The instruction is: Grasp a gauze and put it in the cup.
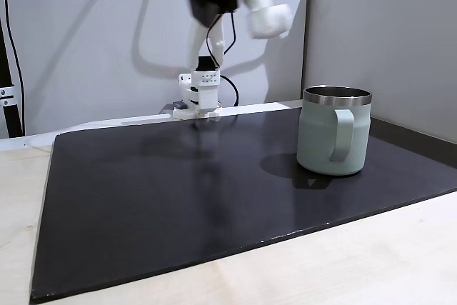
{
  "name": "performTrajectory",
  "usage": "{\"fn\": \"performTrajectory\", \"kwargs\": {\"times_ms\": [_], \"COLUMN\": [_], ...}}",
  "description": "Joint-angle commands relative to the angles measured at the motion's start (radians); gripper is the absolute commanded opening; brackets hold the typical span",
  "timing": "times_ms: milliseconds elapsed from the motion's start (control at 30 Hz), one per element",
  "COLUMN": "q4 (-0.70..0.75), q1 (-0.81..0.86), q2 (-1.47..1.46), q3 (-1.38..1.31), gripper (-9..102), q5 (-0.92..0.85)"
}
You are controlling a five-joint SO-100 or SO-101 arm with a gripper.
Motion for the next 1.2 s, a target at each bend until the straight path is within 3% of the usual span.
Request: {"fn": "performTrajectory", "kwargs": {"times_ms": [0, 500, 800, 1167], "q4": [-0.029, -0.201, -0.212, -0.186], "q1": [-0.080, -0.114, -0.195, -0.255], "q2": [-0.029, -0.400, -0.560, -0.558], "q3": [-0.121, -0.428, -0.546, -0.551], "gripper": [0, 0, 0, 0], "q5": [0.014, 0.008, 0.002, -0.037]}}
